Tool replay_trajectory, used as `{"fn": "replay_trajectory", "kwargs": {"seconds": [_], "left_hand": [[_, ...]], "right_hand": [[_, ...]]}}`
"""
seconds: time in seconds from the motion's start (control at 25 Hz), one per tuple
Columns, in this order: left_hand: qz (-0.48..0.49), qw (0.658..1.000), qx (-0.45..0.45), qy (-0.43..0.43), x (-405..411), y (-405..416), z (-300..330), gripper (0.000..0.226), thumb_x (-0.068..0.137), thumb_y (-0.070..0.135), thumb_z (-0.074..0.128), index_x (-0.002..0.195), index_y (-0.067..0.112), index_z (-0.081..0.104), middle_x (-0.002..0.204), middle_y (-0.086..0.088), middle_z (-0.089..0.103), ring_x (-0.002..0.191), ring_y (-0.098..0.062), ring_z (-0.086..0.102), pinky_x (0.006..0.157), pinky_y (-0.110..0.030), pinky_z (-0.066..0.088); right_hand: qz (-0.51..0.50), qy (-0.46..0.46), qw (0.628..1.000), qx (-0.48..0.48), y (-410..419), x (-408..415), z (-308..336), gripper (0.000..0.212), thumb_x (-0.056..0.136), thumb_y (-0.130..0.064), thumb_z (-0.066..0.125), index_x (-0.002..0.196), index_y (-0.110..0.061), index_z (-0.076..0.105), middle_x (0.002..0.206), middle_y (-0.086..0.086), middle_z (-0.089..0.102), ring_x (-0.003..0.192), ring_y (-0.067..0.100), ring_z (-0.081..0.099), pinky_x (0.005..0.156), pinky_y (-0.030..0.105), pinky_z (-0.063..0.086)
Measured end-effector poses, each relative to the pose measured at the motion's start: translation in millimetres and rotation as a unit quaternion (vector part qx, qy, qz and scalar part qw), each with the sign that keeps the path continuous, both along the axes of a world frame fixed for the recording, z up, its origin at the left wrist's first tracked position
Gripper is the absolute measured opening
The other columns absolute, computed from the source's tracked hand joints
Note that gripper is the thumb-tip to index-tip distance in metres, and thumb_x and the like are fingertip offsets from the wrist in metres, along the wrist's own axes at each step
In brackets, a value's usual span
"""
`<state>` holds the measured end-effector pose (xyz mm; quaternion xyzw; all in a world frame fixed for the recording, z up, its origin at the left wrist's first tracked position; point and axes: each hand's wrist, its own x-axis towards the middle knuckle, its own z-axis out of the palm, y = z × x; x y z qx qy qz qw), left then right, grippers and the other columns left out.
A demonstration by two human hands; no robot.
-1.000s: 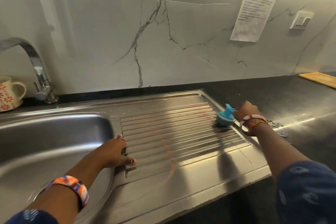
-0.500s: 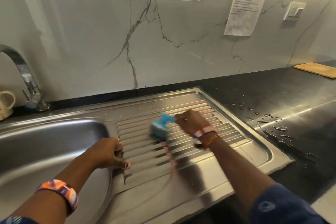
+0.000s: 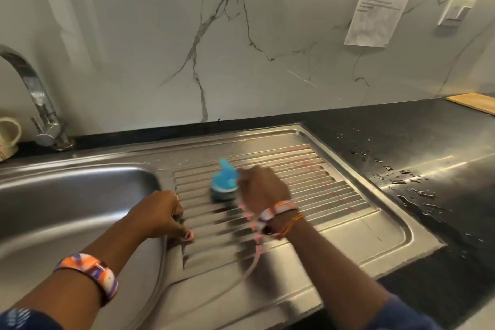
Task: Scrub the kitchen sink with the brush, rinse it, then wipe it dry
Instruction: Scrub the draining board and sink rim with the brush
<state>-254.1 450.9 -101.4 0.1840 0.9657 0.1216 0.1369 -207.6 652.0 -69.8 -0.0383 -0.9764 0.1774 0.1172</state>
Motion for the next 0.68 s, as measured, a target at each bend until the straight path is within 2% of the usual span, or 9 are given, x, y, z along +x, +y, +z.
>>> {"fn": "replay_trajectory", "kwargs": {"seconds": [0.08, 0.16, 0.24, 0.28, 0.36, 0.44, 0.48, 0.6, 0.68], "left_hand": [[0.0, 1.0, -0.005, 0.003, 2, -1, -1, 0.039, 0.07, 0.043, 0.079, 0.059, 0.019, 0.05, 0.061, 0.007, 0.047, 0.058, -0.007, 0.045, 0.06, -0.023, 0.038], [-0.003, 1.0, 0.003, 0.009, 6, -4, -6, 0.034, 0.074, 0.045, 0.074, 0.078, 0.014, 0.06, 0.079, 0.006, 0.055, 0.071, -0.008, 0.051, 0.068, -0.023, 0.042], [0.012, 0.999, 0.028, 0.013, 10, -8, -13, 0.057, 0.078, 0.045, 0.071, 0.12, 0.009, 0.06, 0.122, -0.002, 0.056, 0.104, -0.014, 0.056, 0.088, -0.025, 0.044], [0.017, 0.999, 0.049, 0.017, 11, -10, -18, 0.07, 0.079, 0.046, 0.07, 0.135, 0.01, 0.05, 0.141, -0.002, 0.046, 0.12, -0.017, 0.05, 0.098, -0.025, 0.041], [0.013, 0.998, 0.067, 0.014, 9, -12, -21, 0.082, 0.078, 0.047, 0.07, 0.145, 0.013, 0.037, 0.154, 0.001, 0.028, 0.134, -0.018, 0.039, 0.106, -0.026, 0.036], [0.012, 0.998, 0.053, 0.008, 8, -12, -20, 0.078, 0.078, 0.047, 0.07, 0.142, 0.012, 0.041, 0.154, 0.0, 0.029, 0.132, -0.017, 0.041, 0.105, -0.026, 0.037], [0.012, 0.999, 0.045, 0.006, 8, -11, -20, 0.074, 0.078, 0.047, 0.07, 0.138, 0.011, 0.047, 0.151, -0.001, 0.034, 0.128, -0.017, 0.045, 0.102, -0.026, 0.04], [0.022, 0.999, 0.038, 0.01, 7, -9, -17, 0.057, 0.076, 0.046, 0.072, 0.116, 0.006, 0.061, 0.118, 0.0, 0.057, 0.104, -0.017, 0.057, 0.089, -0.028, 0.047], [0.024, 0.999, 0.025, 0.005, 6, -8, -13, 0.044, 0.076, 0.045, 0.072, 0.1, 0.01, 0.061, 0.097, 0.004, 0.052, 0.089, -0.014, 0.056, 0.08, -0.026, 0.047]], "right_hand": [[0.055, 0.001, 0.998, 0.034, -36, 4, 3, 0.033, 0.096, -0.03, 0.041, 0.124, -0.03, 0.059, 0.111, 0.007, 0.066, 0.105, 0.03, 0.06, 0.079, 0.034, 0.048], [0.051, 0.013, 0.996, 0.072, -13, -6, 5, 0.034, 0.097, -0.033, 0.039, 0.125, -0.034, 0.058, 0.111, 0.006, 0.066, 0.104, 0.029, 0.06, 0.078, 0.033, 0.047], [-0.019, 0.01, 0.993, 0.117, 39, -14, 9, 0.033, 0.098, -0.033, 0.039, 0.122, -0.028, 0.061, 0.106, 0.006, 0.067, 0.099, 0.027, 0.063, 0.072, 0.029, 0.045], [-0.072, 0.001, 0.988, 0.137, 73, -18, 13, 0.033, 0.098, -0.032, 0.039, 0.119, -0.022, 0.063, 0.105, 0.007, 0.067, 0.097, 0.027, 0.064, 0.071, 0.028, 0.042], [-0.188, -0.032, 0.972, 0.135, 134, -18, 23, 0.034, 0.097, -0.032, 0.044, 0.117, -0.012, 0.063, 0.105, 0.013, 0.066, 0.094, 0.029, 0.064, 0.073, 0.028, 0.042], [-0.252, -0.062, 0.963, 0.068, 168, -19, 31, 0.034, 0.096, -0.03, 0.048, 0.117, -0.009, 0.064, 0.107, 0.016, 0.065, 0.092, 0.031, 0.062, 0.077, 0.032, 0.044], [-0.244, -0.068, 0.967, 0.034, 170, -23, 31, 0.033, 0.096, -0.029, 0.049, 0.118, -0.009, 0.064, 0.107, 0.016, 0.066, 0.089, 0.029, 0.06, 0.079, 0.033, 0.046], [-0.109, -0.042, 0.992, -0.046, 119, -34, 15, 0.032, 0.096, -0.025, 0.048, 0.118, -0.009, 0.065, 0.106, 0.015, 0.068, 0.092, 0.025, 0.063, 0.081, 0.028, 0.047], [0.006, -0.031, 0.996, -0.088, 53, -33, -1, 0.031, 0.095, -0.022, 0.05, 0.12, -0.014, 0.064, 0.107, 0.015, 0.069, 0.098, 0.027, 0.065, 0.075, 0.023, 0.042]]}}
